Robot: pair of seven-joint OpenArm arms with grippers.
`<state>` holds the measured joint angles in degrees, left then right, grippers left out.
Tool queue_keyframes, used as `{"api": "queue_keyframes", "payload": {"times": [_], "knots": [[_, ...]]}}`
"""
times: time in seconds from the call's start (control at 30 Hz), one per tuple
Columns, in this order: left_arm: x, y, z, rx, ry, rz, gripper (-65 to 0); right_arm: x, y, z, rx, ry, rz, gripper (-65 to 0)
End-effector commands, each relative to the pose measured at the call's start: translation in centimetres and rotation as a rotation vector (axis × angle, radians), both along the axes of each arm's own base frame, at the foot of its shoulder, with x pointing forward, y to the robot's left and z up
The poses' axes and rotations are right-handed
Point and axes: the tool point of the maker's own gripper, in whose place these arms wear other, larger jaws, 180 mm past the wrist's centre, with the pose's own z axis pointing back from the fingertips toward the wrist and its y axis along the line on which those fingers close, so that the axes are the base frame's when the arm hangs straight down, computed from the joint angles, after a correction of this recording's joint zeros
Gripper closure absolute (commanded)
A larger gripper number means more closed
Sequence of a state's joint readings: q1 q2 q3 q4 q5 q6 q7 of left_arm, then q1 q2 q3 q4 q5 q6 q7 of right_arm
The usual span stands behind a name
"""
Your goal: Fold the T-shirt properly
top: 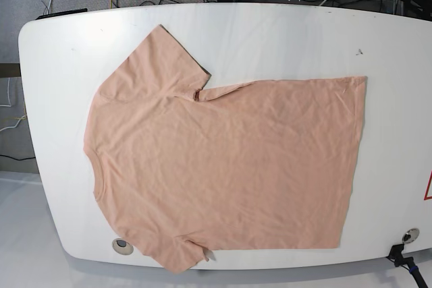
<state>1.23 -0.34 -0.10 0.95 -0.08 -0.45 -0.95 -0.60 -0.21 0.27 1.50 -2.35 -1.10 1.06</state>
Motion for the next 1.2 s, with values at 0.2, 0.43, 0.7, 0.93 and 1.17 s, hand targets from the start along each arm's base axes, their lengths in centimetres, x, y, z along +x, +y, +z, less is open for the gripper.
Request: {"api": "queue_keyframes", "payload": {"times": [0.2, 0.43, 0.7, 0.93, 1.17], "knots": [[0.4, 0.2, 0.0, 0.004, -0.006, 0.001, 0.0, 0.7, -0.1, 0.0, 0.006, -0.022, -0.013, 0.0], [0.2, 0.2, 0.0, 0.006, -0.003, 0.002, 0.0, 0.8, -0.1, 0.0, 0.004, -0.033, -0.007, 0.0], [0.3, 0.1, 0.0, 0.005, -0.004, 0.002, 0.0, 1.3, -0.2, 0.0, 0.005, -0.056, -0.006, 0.0], [0.3, 0.4, 0.0, 0.01, -0.004, 0.006, 0.0, 1.3, -0.2, 0.0, 0.004, -0.048, -0.007, 0.0], [0.3, 0.4, 0.0, 0.009, -0.012, -0.008, 0.0, 1.7, 0.1, 0.0, 0.007, -0.069, -0.008, 0.0]]}}
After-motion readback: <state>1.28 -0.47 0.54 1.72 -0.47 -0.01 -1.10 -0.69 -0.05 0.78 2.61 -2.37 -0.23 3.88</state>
